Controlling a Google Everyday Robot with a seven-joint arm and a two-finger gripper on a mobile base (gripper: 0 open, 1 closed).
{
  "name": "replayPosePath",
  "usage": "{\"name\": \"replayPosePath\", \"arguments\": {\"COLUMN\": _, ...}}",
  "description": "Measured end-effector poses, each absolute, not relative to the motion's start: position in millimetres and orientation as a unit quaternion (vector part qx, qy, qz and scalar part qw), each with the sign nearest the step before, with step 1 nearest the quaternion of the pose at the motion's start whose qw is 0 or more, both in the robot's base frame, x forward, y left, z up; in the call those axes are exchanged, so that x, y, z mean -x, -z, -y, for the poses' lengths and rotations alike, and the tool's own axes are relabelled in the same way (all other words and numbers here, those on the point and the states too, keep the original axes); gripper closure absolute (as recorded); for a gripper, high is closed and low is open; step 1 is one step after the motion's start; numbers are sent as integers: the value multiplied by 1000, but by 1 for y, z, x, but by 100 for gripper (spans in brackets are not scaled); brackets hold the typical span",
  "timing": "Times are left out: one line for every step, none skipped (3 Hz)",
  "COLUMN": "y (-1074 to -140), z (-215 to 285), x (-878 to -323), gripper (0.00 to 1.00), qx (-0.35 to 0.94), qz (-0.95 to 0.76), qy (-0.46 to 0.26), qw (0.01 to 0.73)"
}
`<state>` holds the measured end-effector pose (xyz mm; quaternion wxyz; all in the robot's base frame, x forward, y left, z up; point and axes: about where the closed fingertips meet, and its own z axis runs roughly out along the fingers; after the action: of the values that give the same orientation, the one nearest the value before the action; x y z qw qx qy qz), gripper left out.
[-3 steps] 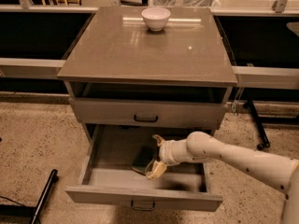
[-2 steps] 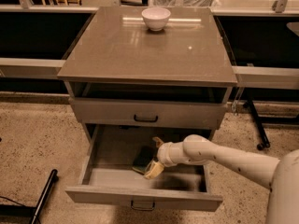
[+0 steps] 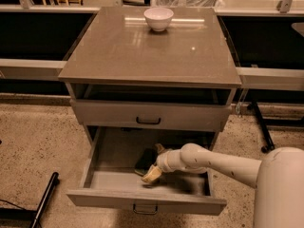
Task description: Pick sponge from middle drawer and place on counter
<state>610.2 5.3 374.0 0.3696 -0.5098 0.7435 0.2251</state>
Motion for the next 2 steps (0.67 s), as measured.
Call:
{"name": "replayPosePath", "arguments": {"y": -360, "z": -9, "x": -611, "gripper": 17, "qx": 483, "qz": -758, "qy": -242, "qw": 367}}
{"name": "replayPosePath", "arguments": {"y": -359, "z": -12, "x": -611, "gripper": 49, "qx": 458, "qz": -748, "qy": -278, "qw": 391}}
